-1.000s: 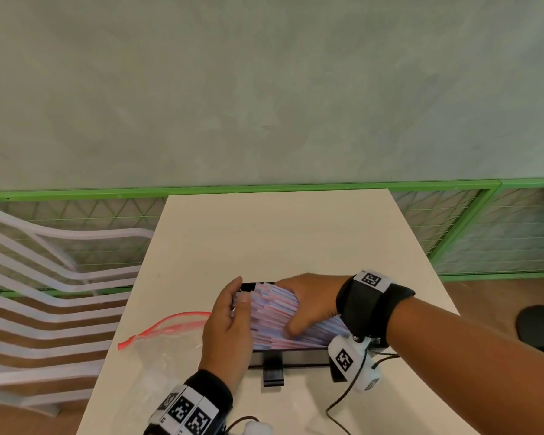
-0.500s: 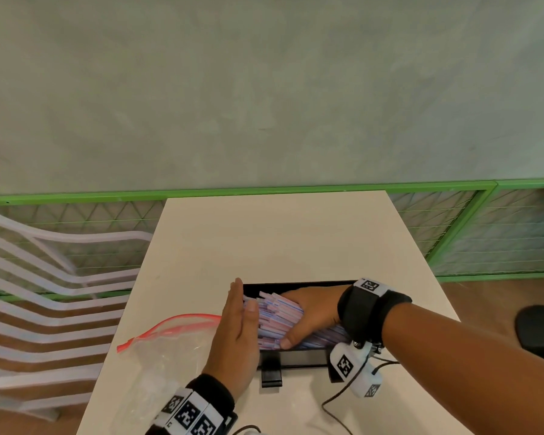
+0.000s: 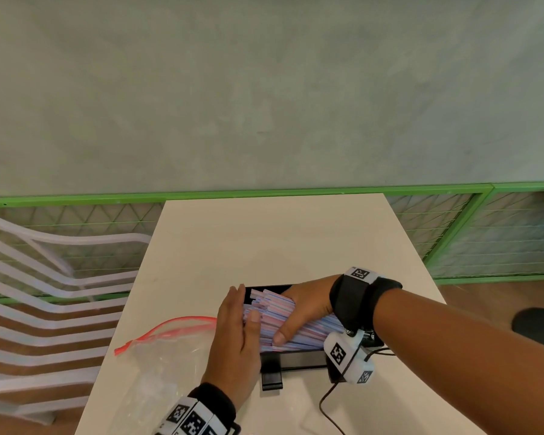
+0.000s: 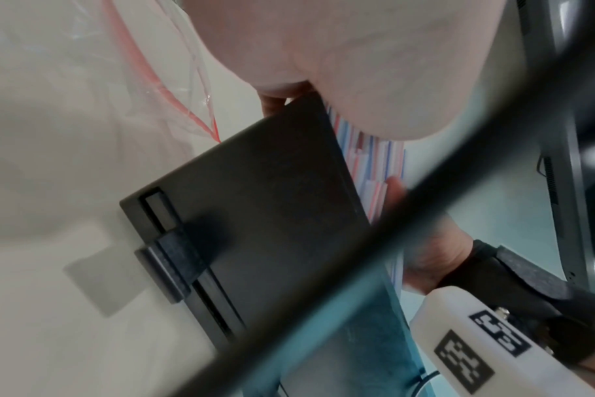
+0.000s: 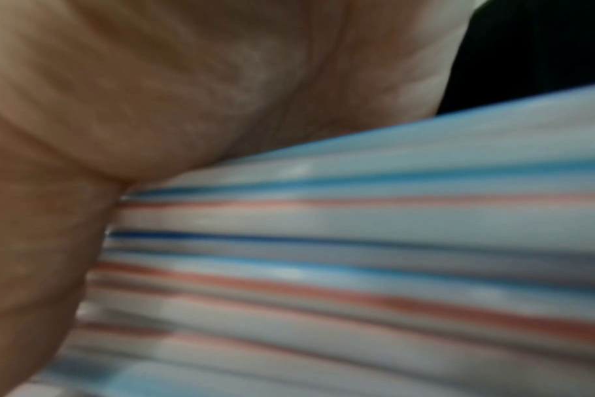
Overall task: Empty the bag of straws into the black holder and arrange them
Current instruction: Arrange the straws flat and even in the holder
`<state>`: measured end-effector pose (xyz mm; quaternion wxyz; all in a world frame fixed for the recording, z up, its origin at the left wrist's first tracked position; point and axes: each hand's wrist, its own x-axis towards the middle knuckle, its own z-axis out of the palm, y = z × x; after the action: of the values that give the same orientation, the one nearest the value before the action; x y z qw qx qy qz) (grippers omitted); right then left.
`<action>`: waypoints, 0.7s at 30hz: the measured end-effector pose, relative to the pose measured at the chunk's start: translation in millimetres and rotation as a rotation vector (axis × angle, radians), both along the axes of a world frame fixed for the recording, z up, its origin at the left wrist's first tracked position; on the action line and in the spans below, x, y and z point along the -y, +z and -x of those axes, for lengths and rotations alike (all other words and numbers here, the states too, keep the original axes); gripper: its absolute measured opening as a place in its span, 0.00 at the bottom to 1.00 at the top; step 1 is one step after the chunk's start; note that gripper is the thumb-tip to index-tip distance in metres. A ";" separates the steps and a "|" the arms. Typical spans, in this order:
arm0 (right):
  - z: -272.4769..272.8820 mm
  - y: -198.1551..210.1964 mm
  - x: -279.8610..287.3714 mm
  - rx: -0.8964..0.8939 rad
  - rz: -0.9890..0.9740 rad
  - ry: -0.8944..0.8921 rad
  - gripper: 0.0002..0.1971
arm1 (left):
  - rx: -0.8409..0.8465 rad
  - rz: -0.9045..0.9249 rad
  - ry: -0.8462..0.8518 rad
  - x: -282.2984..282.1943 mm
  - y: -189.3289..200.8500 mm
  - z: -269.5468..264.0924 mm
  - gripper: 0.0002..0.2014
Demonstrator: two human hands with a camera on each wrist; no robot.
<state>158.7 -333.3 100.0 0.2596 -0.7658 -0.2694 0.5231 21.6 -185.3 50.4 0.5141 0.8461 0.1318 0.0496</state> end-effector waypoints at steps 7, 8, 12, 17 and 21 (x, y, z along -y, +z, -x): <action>3.1 -10.1 2.1 -0.062 0.013 0.017 0.19 | -0.004 0.007 0.002 3.4 -5.0 0.9 0.34; 2.8 -10.9 2.0 -0.059 0.015 0.004 0.21 | -0.004 0.009 0.003 3.8 -5.6 0.7 0.35; 0.6 -7.6 -0.9 -0.042 0.027 0.004 0.19 | 0.002 0.010 0.017 3.1 -5.6 1.4 0.35; -2.8 4.4 -9.3 -0.013 0.065 0.045 0.25 | 0.030 0.037 0.049 3.7 -1.3 4.1 0.35; -6.5 8.7 -9.7 0.043 0.067 0.066 0.25 | 0.028 0.037 0.044 4.7 -1.5 3.2 0.36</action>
<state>165.2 -323.6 108.8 0.2104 -0.7758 -0.2822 0.5237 18.4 -190.0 48.9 0.5301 0.8326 0.1441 0.0705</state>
